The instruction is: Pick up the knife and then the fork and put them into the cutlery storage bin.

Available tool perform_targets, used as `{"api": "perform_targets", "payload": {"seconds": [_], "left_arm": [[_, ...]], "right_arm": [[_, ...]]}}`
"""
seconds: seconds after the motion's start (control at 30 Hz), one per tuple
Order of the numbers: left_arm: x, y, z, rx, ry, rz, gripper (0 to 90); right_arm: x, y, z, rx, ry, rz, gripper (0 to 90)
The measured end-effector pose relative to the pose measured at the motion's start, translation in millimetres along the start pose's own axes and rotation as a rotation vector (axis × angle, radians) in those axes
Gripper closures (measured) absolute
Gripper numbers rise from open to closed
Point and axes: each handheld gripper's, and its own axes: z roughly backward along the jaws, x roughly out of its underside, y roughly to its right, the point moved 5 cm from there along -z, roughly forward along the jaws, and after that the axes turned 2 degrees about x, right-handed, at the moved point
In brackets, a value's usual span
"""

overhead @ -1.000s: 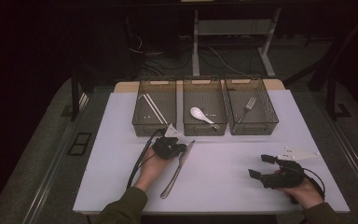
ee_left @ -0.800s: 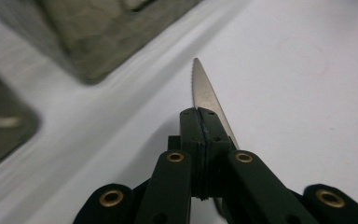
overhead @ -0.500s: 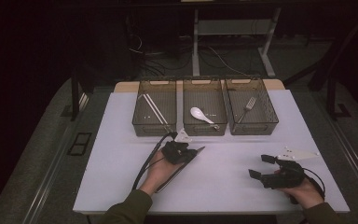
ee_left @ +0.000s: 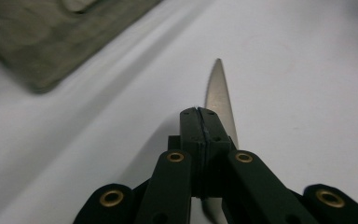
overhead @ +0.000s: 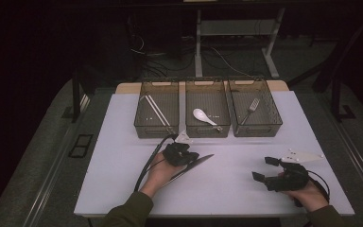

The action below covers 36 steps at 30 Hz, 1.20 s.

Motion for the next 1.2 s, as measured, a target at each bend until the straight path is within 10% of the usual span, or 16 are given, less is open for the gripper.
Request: {"api": "perform_targets", "payload": {"seconds": [0.33, 0.8, 1.2], "left_arm": [[-1.1, 4.0, 3.4, 0.037, 0.002, -0.040, 88.7], [15.6, 18.3, 63.9, 0.079, 0.036, -0.104, 63.5], [44.2, 17.4, 67.0, 0.081, -0.066, -0.154, 65.9]], "right_arm": [[0.0, -0.2, -0.1, -0.002, -0.001, 0.008, 17.2], [-0.8, -0.4, 1.1, -0.002, 0.006, -0.002, 17.2], [-0.1, -1.0, 0.1, -0.009, 0.000, 0.008, 17.2]]}}
